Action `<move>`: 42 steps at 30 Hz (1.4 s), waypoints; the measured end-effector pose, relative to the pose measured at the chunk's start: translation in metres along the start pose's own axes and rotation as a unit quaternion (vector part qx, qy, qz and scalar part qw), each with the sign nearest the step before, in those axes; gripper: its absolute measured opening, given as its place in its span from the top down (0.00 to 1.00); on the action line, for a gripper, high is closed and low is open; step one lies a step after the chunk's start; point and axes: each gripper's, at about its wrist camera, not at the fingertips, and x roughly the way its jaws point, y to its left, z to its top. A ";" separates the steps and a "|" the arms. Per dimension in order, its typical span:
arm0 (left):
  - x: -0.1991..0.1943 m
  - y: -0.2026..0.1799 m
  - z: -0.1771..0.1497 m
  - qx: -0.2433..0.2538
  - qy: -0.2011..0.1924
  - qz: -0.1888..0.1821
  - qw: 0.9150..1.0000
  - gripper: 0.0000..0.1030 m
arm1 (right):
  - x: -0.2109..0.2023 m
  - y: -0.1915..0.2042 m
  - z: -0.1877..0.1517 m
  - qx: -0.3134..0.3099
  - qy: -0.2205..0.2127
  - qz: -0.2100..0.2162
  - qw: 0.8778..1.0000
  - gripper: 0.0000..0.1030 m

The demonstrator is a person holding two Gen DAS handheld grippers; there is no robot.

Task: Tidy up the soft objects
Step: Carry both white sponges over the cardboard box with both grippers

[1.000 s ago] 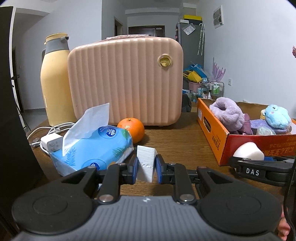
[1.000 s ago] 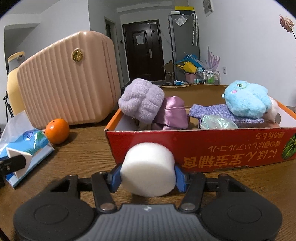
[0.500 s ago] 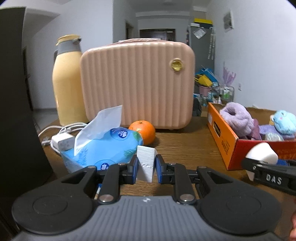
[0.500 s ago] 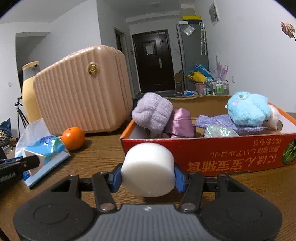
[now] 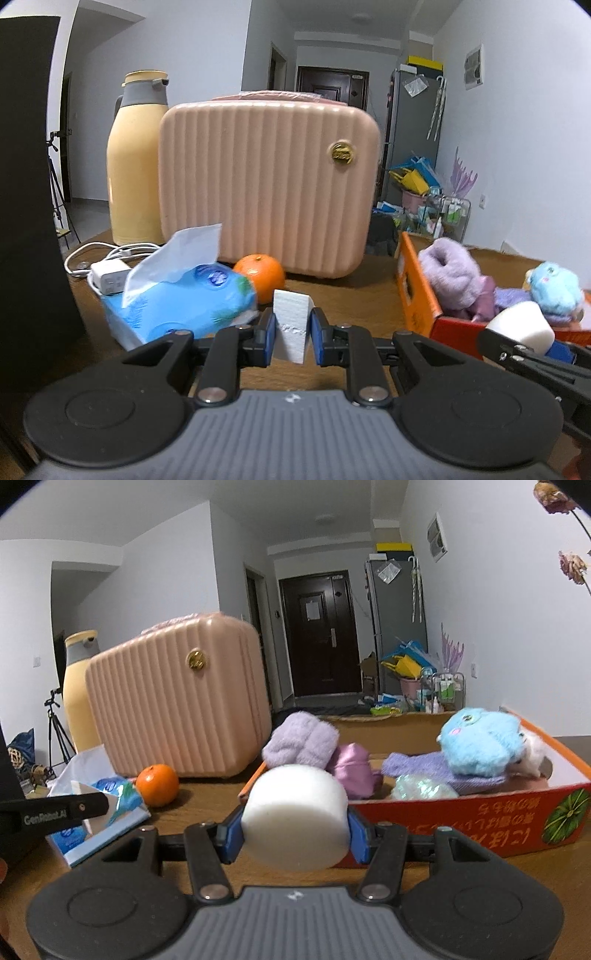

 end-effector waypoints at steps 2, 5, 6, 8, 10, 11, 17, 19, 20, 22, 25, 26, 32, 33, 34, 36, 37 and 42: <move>0.000 -0.007 0.002 -0.007 -0.002 -0.004 1.000 0.81 | -0.002 -0.006 0.003 0.001 -0.007 -0.003 1.000 0.47; 0.000 -0.018 0.006 -0.013 -0.007 -0.007 1.000 0.81 | -0.002 -0.016 0.006 0.002 -0.015 -0.006 1.000 0.47; 0.000 -0.022 0.007 -0.015 -0.009 -0.009 1.000 0.81 | -0.002 -0.019 0.008 0.002 -0.018 -0.007 1.000 0.47; 0.001 -0.031 0.009 -0.018 -0.013 -0.012 1.000 0.81 | -0.002 -0.027 0.010 0.004 -0.022 -0.009 1.000 0.47; 0.003 -0.040 0.011 -0.019 -0.015 -0.014 1.000 0.81 | -0.001 -0.034 0.013 0.006 -0.027 -0.012 1.000 0.47; 0.004 -0.044 0.012 -0.020 -0.016 -0.015 1.000 0.81 | 0.000 -0.038 0.014 0.007 -0.030 -0.013 0.999 0.47; 0.012 -0.072 0.022 -0.033 -0.024 -0.032 0.999 0.81 | 0.007 -0.058 0.024 0.003 -0.047 -0.025 0.999 0.47; 0.016 -0.083 0.025 -0.034 -0.026 -0.038 0.998 0.81 | 0.012 -0.065 0.027 0.003 -0.052 -0.029 0.998 0.47; 0.019 -0.089 0.027 -0.034 -0.027 -0.041 0.998 0.81 | 0.014 -0.068 0.029 0.002 -0.053 -0.030 0.998 0.47; 0.025 -0.100 0.030 -0.035 -0.029 -0.046 0.998 0.81 | 0.020 -0.076 0.034 0.000 -0.058 -0.034 0.998 0.47; 0.034 -0.117 0.035 -0.036 -0.033 -0.054 0.997 0.81 | 0.029 -0.086 0.041 -0.001 -0.063 -0.039 0.997 0.47; 0.037 -0.122 0.037 -0.036 -0.034 -0.056 0.997 0.81 | 0.032 -0.091 0.043 -0.001 -0.065 -0.041 0.997 0.47; 0.059 -0.148 0.047 -0.035 -0.043 -0.065 0.996 0.81 | 0.051 -0.111 0.059 -0.001 -0.080 -0.047 0.996 0.47; 0.062 -0.152 0.049 -0.034 -0.045 -0.065 0.996 0.81 | 0.054 -0.114 0.062 -0.002 -0.080 -0.047 0.996 0.47; 0.066 -0.156 0.051 -0.033 -0.047 -0.067 0.996 0.81 | 0.058 -0.116 0.065 -0.003 -0.080 -0.048 0.996 0.47; 0.073 -0.162 0.053 -0.032 -0.049 -0.071 0.996 0.80 | 0.065 -0.121 0.069 -0.007 -0.076 -0.049 0.996 0.46; 0.076 -0.165 0.055 -0.030 -0.050 -0.072 0.996 0.79 | 0.069 -0.123 0.071 -0.008 -0.072 -0.050 0.996 0.45; 0.087 -0.174 0.059 -0.019 -0.055 -0.065 0.996 0.49 | 0.076 -0.135 0.078 -0.010 -0.070 -0.070 0.995 0.18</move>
